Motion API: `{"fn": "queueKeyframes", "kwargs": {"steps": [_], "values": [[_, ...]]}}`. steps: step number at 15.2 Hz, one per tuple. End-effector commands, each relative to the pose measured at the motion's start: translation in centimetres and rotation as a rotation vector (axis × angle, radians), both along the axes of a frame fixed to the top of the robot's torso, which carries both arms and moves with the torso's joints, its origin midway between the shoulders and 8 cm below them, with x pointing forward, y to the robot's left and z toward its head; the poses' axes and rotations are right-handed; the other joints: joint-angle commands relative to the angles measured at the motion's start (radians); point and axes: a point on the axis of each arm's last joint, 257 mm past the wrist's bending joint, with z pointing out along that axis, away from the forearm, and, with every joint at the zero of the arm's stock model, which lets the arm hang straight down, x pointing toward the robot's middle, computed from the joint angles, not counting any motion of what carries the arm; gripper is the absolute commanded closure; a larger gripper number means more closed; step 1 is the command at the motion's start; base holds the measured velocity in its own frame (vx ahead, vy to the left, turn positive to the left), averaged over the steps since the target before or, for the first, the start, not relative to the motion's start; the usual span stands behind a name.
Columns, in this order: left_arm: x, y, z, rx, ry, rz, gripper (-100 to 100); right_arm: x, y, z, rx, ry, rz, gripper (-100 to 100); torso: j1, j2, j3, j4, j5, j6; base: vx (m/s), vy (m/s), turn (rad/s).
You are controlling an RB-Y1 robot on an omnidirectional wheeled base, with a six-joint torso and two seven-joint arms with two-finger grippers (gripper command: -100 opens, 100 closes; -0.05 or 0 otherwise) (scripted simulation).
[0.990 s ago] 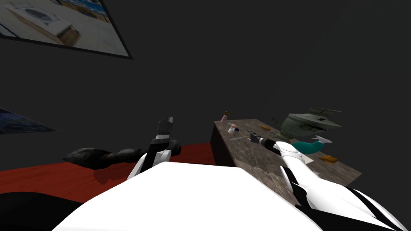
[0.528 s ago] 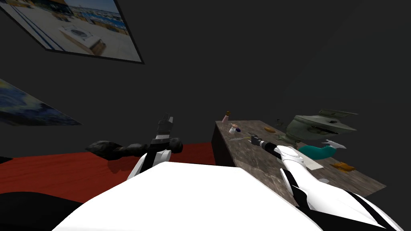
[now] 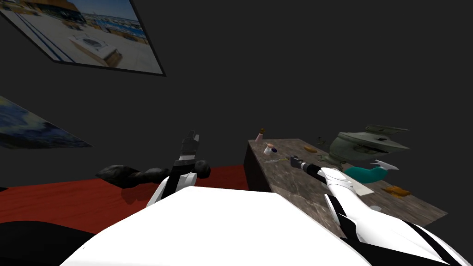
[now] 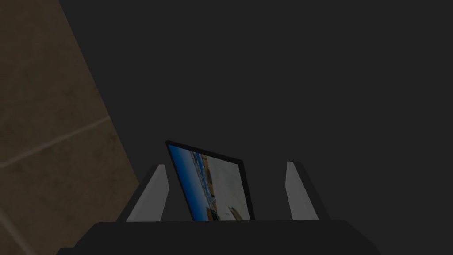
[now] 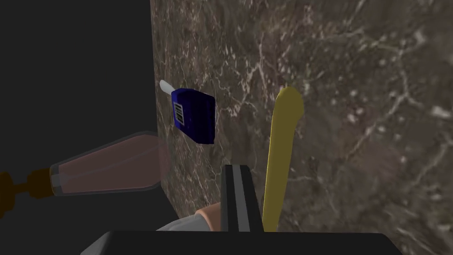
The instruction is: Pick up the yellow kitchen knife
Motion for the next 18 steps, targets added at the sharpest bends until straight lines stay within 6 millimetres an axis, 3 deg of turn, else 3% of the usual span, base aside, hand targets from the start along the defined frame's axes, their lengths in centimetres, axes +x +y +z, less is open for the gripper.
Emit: {"fn": "queueKeyframes", "kwargs": {"steps": [1, 9, 11, 14, 18], "values": [[0.0, 0.0, 0.0, 0.000, 0.000, 0.000, 0, -0.6, -0.5, 0.3, -0.004, 0.023, 0.006, -100, 0.000, 0.000, 0.000, 0.000, 0.000, 0.000, 0.174, 0.102, 0.072], [0.0, 0.0, 0.0, 0.000, 0.000, 0.000, 0, -5.1, -3.5, -0.1, -0.037, 0.169, 0.022, -100, -0.002, -0.005, -0.004, -0.002, -0.001, 0.001, 0.167, 0.075, 0.057], [0.0, 0.0, 0.0, 0.000, 0.000, 0.000, 0, -7.1, -4.4, -0.5, -0.045, 0.231, 0.028, -100, -0.003, -0.003, -0.002, -0.001, -0.001, 0.001, 0.119, 0.063, 0.037], [0.0, 0.0, 0.0, 0.000, 0.000, 0.000, 0, -7.1, -4.4, -0.5, -0.045, 0.231, 0.028, -100, -0.004, 0.000, -0.001, -0.001, -0.001, 0.001, 0.081, 0.037, 0.009], [0.0, 0.0, 0.0, 0.000, 0.000, 0.000, 0, -12.0, -6.3, -1.3, -0.056, 0.372, 0.035, -100, -0.003, 0.000, 0.000, -0.001, -0.001, 0.001, 0.112, 0.053, 0.039]]}}
